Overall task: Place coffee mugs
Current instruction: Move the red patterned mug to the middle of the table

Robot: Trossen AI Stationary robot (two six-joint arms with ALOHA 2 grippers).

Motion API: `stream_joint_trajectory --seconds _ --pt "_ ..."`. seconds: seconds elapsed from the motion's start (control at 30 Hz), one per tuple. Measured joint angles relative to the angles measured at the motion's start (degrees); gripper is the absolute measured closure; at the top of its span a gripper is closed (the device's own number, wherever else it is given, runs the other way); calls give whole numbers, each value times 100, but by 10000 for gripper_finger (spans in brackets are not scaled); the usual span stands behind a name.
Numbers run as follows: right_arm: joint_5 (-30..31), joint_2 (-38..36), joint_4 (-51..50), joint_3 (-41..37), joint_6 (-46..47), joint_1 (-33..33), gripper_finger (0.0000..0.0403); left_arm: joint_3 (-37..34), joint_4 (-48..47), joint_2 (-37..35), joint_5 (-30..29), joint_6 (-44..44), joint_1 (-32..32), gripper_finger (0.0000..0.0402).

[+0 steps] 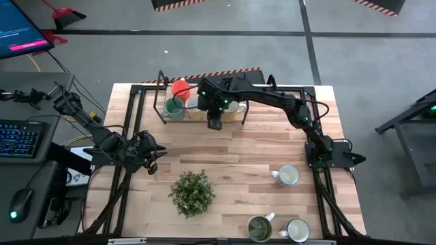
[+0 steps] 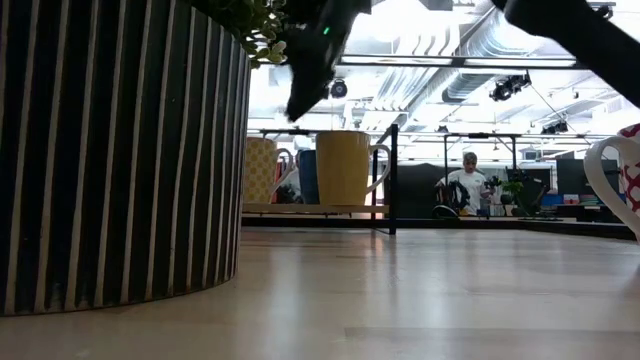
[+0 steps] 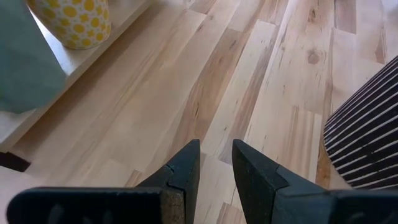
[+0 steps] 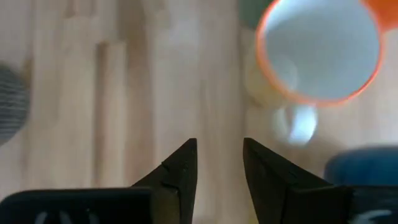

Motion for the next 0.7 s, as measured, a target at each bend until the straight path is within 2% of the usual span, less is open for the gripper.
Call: stream_joint_trajectory --seconds 0.23,0.43,0.57,0.7 --pt "9 -521 -1999 4 74 452 295 0 7 0 0 -2 0 320" --pt "-24 -1003 -1949 -552 -61 879 295 0 72 3 2 -55 1 320" --pt "5 -1409 -1867 -1526 -71 1071 295 0 70 2 24 -247 0 320" --pt "-24 -2148 -1249 -3080 350 1211 295 0 73 1 37 -257 1 320"
